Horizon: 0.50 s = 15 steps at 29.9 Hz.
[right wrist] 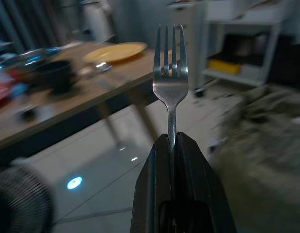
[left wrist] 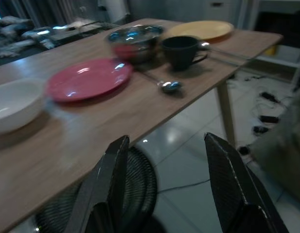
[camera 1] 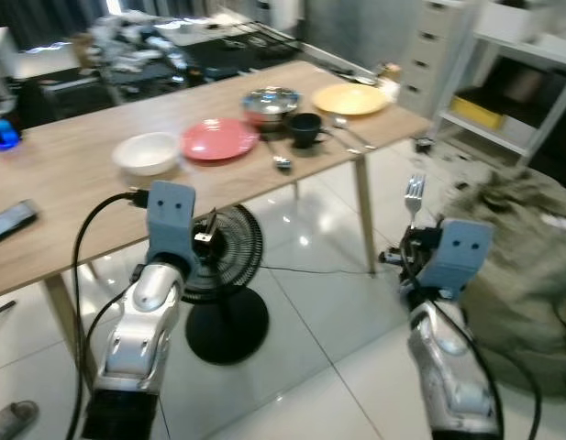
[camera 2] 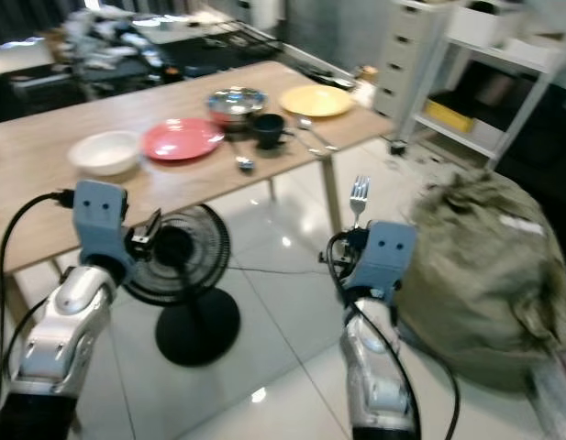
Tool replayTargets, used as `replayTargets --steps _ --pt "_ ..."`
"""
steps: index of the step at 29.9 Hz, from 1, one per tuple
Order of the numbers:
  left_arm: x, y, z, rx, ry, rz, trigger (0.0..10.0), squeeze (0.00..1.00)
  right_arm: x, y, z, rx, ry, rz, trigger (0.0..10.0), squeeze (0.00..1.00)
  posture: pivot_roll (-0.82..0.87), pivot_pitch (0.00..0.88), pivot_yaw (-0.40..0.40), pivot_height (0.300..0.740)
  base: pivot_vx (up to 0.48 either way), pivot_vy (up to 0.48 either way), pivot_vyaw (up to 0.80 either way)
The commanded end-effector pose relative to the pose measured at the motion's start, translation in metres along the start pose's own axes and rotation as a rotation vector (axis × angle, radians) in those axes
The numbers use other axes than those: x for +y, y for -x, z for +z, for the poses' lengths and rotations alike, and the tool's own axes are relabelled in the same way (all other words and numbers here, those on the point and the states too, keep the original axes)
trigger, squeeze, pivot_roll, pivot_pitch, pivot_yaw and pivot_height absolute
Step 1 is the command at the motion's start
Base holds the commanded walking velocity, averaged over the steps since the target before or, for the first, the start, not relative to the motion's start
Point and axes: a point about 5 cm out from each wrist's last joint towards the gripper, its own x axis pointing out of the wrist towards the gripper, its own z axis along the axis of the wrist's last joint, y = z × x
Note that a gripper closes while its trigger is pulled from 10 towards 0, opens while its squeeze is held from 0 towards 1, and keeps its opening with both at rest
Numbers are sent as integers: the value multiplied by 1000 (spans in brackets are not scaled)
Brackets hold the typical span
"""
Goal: Setting the table
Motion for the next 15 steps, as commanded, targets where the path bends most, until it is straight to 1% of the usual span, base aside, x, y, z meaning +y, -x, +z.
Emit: replayTargets --steps 1,9,13,15 --pt "6 1 -3 10 -11 13 10000 0 5 1 -4 12 -23 7 10000 0 -50 0 101 740 480 0 -800" --pt "2 1 -3 5 -22 -19 10000 0 4 2 -4 13 -25 -1 10000 0 -51 0 103 740 480 0 -800" --pt "-6 3 -4 6 -42 -92 10000 0 0 2 -5 21 -20 -19 10000 0 -52 0 104 740 480 0 -800" --pt "-7 4 -5 8 -44 -106 10000 0 0 2 -6 23 -17 -24 10000 0 -52 0 104 740 480 0 -800"
